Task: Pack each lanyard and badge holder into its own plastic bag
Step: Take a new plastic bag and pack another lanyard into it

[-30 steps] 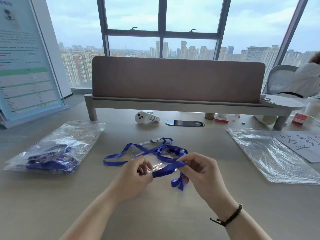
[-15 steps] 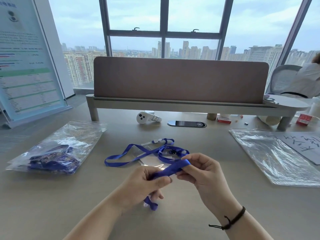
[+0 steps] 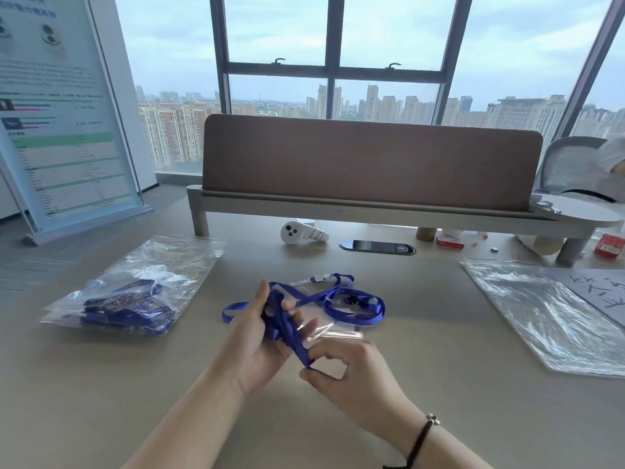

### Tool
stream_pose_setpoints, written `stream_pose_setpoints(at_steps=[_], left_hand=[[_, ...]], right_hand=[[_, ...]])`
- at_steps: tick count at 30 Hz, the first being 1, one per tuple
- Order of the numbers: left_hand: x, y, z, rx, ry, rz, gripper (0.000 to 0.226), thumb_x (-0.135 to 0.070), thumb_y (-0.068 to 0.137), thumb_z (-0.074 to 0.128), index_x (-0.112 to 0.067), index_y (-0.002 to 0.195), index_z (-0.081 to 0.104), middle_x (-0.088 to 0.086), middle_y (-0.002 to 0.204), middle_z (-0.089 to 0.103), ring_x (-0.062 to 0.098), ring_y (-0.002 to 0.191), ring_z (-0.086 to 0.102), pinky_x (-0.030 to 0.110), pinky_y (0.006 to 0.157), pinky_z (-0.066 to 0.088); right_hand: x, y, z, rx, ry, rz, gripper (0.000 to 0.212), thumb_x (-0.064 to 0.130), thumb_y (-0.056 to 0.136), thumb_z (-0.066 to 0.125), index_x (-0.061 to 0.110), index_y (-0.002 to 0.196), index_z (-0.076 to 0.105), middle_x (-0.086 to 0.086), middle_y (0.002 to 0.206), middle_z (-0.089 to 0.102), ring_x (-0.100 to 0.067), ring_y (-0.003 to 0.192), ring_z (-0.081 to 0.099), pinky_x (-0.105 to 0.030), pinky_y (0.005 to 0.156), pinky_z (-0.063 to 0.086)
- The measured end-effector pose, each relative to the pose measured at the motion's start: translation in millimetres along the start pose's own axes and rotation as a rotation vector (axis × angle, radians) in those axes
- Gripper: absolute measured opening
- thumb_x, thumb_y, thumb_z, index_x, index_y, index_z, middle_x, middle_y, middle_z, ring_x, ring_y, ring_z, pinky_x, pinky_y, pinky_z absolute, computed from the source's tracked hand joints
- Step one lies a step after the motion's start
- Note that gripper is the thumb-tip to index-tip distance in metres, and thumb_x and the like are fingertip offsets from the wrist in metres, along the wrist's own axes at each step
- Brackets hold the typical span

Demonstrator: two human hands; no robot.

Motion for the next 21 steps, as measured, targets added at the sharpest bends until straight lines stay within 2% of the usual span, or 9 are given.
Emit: stream_pose_setpoints(at_steps=[2, 5, 7, 9, 11, 16, 21], left_hand=[[-7, 6, -10, -0.031, 0.012, 0.048, 0.044, -0.048, 0.1, 0.046, -0.015, 0.072, 0.041, -0.002, 0.06, 0.033, 0.011, 0.047, 0.033, 0.026, 0.054, 0.045], [-22, 14, -23, -0.142, 0.17, 0.157, 0.047, -0.048, 0.103, 0.041, -0.017, 0.067, 0.035, -0.003, 0.057, 0.023, 0.008, 0.04, 0.02, 0.021, 0.039, 0.023], [-27, 17, -31, -0.196, 0.222, 0.2, 0.042, -0.047, 0.103, 0.042, -0.019, 0.072, 0.038, -0.004, 0.057, 0.025, 0.008, 0.039, 0.02, 0.02, 0.037, 0.02], [-27, 21, -39, -0.229, 0.218, 0.196, 0.036, -0.046, 0.103, 0.043, -0.021, 0.077, 0.042, -0.004, 0.058, 0.029, 0.008, 0.038, 0.021, 0.02, 0.036, 0.019], [-25, 24, -42, -0.226, 0.191, 0.17, 0.034, -0.044, 0.104, 0.042, -0.021, 0.08, 0.044, -0.004, 0.059, 0.032, 0.008, 0.039, 0.021, 0.019, 0.037, 0.019], [-28, 23, -38, -0.183, 0.169, 0.162, 0.028, -0.029, 0.106, 0.041, -0.02, 0.08, 0.046, -0.004, 0.06, 0.036, 0.008, 0.04, 0.022, 0.019, 0.036, 0.017], [-27, 23, -32, -0.143, 0.213, 0.172, 0.025, -0.014, 0.106, 0.039, -0.014, 0.084, 0.049, 0.0, 0.066, 0.043, 0.009, 0.042, 0.025, 0.019, 0.037, 0.019]], right_hand=[[-4, 6, 6, 0.082, 0.046, 0.081, 0.02, 0.039, 0.074, 0.079, 0.043, 0.092, 0.07, 0.031, 0.092, 0.066, 0.004, 0.092, 0.058, -0.011, 0.078, 0.043], [-24, 23, 5, 0.019, -0.007, 0.219, 0.032, 0.042, 0.078, 0.074, 0.04, 0.108, 0.064, 0.024, 0.106, 0.068, 0.002, 0.088, 0.056, -0.017, 0.078, 0.045], [-35, 36, 5, -0.013, -0.203, 0.27, 0.042, 0.053, 0.08, 0.068, 0.036, 0.118, 0.059, 0.019, 0.118, 0.063, 0.003, 0.1, 0.051, -0.02, 0.087, 0.043], [-40, 46, 12, 0.009, -0.366, 0.277, 0.06, 0.067, 0.077, 0.062, 0.033, 0.125, 0.053, 0.013, 0.126, 0.057, -0.01, 0.116, 0.047, -0.026, 0.097, 0.041], [-39, 52, 19, 0.0, -0.439, 0.293, 0.068, 0.073, 0.074, 0.058, 0.032, 0.128, 0.049, 0.009, 0.129, 0.053, -0.016, 0.12, 0.043, -0.029, 0.101, 0.038], [-42, 59, 23, -0.033, -0.452, 0.329, 0.067, 0.071, 0.076, 0.06, 0.03, 0.127, 0.048, 0.005, 0.132, 0.049, -0.019, 0.123, 0.044, -0.029, 0.102, 0.037], [-50, 68, 16, 0.05, -0.392, 0.373, 0.076, 0.071, 0.072, 0.066, 0.028, 0.131, 0.048, 0.003, 0.138, 0.045, -0.017, 0.128, 0.046, -0.03, 0.099, 0.041]])
Point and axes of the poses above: each hand's wrist, its own y-axis towards the middle knuckle, its own z-axis out of the palm, x = y × z, the point moved 7 cm from there along y, towards the middle knuckle
